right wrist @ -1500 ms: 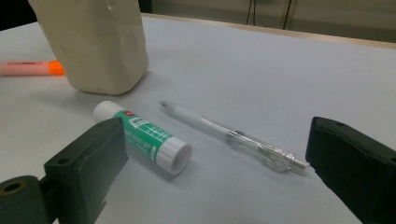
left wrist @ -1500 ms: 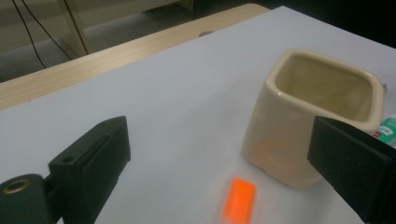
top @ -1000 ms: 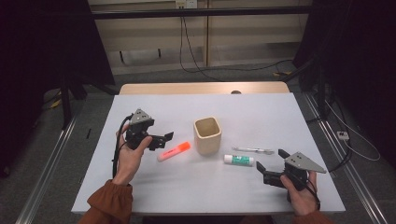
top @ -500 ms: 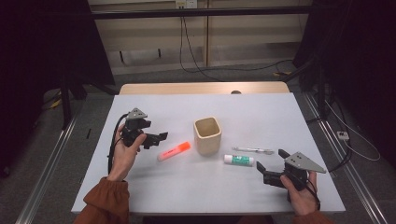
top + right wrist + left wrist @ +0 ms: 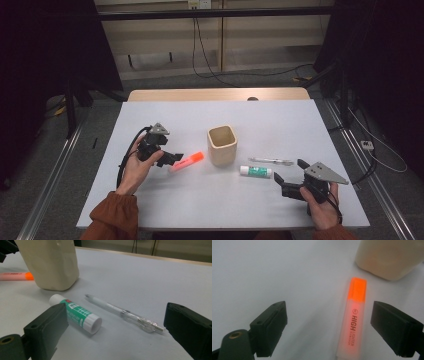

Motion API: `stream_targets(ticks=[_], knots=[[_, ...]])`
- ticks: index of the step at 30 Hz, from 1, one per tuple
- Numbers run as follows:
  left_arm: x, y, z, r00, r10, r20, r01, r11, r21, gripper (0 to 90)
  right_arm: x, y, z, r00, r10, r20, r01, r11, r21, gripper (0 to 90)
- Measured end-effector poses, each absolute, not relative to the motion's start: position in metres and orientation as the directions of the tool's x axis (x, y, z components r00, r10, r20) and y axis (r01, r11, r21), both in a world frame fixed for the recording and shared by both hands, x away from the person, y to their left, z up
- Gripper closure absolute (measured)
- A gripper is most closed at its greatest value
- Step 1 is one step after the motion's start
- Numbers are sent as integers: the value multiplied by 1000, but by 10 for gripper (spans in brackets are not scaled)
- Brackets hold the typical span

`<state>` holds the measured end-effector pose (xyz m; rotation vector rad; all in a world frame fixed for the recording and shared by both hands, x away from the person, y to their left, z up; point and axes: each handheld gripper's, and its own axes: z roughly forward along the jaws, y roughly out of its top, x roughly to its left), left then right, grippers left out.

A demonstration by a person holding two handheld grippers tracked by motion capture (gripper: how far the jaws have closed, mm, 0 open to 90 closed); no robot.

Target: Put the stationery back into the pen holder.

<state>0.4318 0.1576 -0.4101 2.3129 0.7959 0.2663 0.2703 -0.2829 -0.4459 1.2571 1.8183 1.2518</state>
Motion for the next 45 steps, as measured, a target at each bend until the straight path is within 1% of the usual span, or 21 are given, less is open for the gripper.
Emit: stream_targets(ticks=[2,4,7,9,10,11,13,17,19,21,23,26,28,31,33,35,39,41,44,45], knots=[[431,152,-411,798,601,-31,475,-597,647,129,270,-282,-446,-382,923,39,368,113,923,51],[430,147,-412,806,589,-59,484,-599,638,108,270,-282,-446,-384,923,39,369,115,922,50],[430,141,-415,810,581,-81,500,-612,612,105,271,-282,-446,-383,923,41,371,113,922,50],[432,138,-418,810,575,-113,515,-606,606,105,271,-282,-446,-387,921,37,372,119,921,50],[432,136,-418,822,560,-106,500,-620,605,113,271,-282,-446,-388,921,36,371,120,921,49],[432,135,-419,829,547,-117,496,-622,606,115,270,-282,-446,-388,921,36,370,120,921,49],[432,130,-421,833,545,-95,487,-642,592,102,270,-282,-446,-388,921,36,372,121,920,49],[434,123,-421,825,562,-54,483,-652,585,157,270,-282,-446,-392,919,34,368,123,922,49],[436,119,-421,826,561,-61,486,-652,582,192,271,-282,-446,-392,919,34,370,124,921,49],[438,114,-421,828,559,-44,483,-671,563,237,271,-281,-446,-393,919,36,370,122,921,49],[442,110,-423,832,554,-34,479,-686,547,262,271,-281,-446,-395,918,35,370,124,921,49],[444,104,-426,839,541,-52,481,-696,533,327,271,-282,-446,-393,919,33,369,124,921,49],[444,101,-429,840,539,-54,483,-699,528,348,271,-282,-446,-393,919,33,369,125,921,49],[444,97,-434,856,516,-38,464,-734,496,413,271,-282,-446,-393,919,35,370,123,921,49],[444,96,-434,858,513,-36,462,-738,492,430,270,-281,-446,-396,918,32,368,127,921,49],[444,95,-434,859,510,-44,462,-735,497,477,270,-281,-446,-396,918,33,368,126,921,49],[446,92,-433,865,500,-43,458,-751,476,509,271,-281,-447,-397,917,32,368,128,921,49],[446,92,-433,870,491,-44,450,-755,478,547,271,-281,-446,-399,916,32,368,128,921,49],[446,93,-433,865,498,-63,462,-740,489,644,270,-281,-446,-402,915,33,367,127,921,49],[447,94,-433,867,494,-63,459,-745,484,651,270,-281,-446,-402,915,33,366,128,922,49]])
